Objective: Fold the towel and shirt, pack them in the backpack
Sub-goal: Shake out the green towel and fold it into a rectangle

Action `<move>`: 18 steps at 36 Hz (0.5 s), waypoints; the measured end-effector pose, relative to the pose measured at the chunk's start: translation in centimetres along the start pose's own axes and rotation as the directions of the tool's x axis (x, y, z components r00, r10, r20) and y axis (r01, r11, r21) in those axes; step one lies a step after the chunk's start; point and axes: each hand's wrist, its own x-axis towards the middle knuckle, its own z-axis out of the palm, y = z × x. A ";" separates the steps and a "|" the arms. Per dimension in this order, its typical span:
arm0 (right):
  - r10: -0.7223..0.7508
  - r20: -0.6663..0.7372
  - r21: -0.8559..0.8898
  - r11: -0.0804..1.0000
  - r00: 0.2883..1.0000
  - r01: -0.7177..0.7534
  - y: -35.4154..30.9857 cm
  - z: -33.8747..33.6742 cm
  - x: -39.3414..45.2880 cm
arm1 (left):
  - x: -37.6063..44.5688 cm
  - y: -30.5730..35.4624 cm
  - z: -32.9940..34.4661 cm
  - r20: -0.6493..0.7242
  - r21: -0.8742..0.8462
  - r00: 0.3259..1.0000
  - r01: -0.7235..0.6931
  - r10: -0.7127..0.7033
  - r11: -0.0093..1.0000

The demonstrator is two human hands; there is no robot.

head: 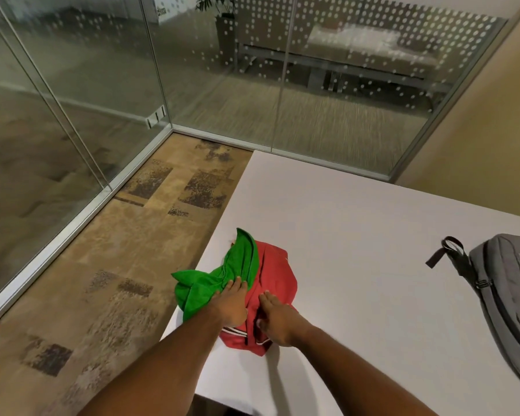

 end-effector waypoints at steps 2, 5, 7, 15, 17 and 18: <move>-0.021 -0.070 -0.018 1.000 0.997 0.020 0.3 0.1 -0.4 | -0.3 0.0 0.0 -0.009 -0.014 1.000 -0.004 0.004 1.000; -0.031 -0.213 -0.034 0.999 0.976 0.024 1.0 0.2 -0.9 | -0.7 0.0 0.1 -0.171 -0.120 0.985 -0.034 0.013 0.992; -0.017 -0.255 -0.031 0.999 0.967 0.009 1.4 0.1 -1.1 | -0.9 -0.1 0.2 -0.355 -0.199 0.935 -0.082 0.006 0.977; 0.038 -0.247 -0.027 0.999 0.968 -0.046 2.7 0.4 -2.5 | -2.1 0.6 0.7 -0.606 -0.193 0.793 -0.218 0.059 0.957; 0.052 -0.249 -0.012 0.998 0.967 -0.057 2.7 0.6 -2.9 | -2.0 0.8 0.8 -0.620 -0.177 0.781 -0.237 0.079 0.955; 0.059 -0.253 -0.005 0.998 0.966 -0.062 2.6 0.7 -2.9 | -1.9 1.0 0.6 -0.628 -0.167 0.773 -0.248 0.091 0.954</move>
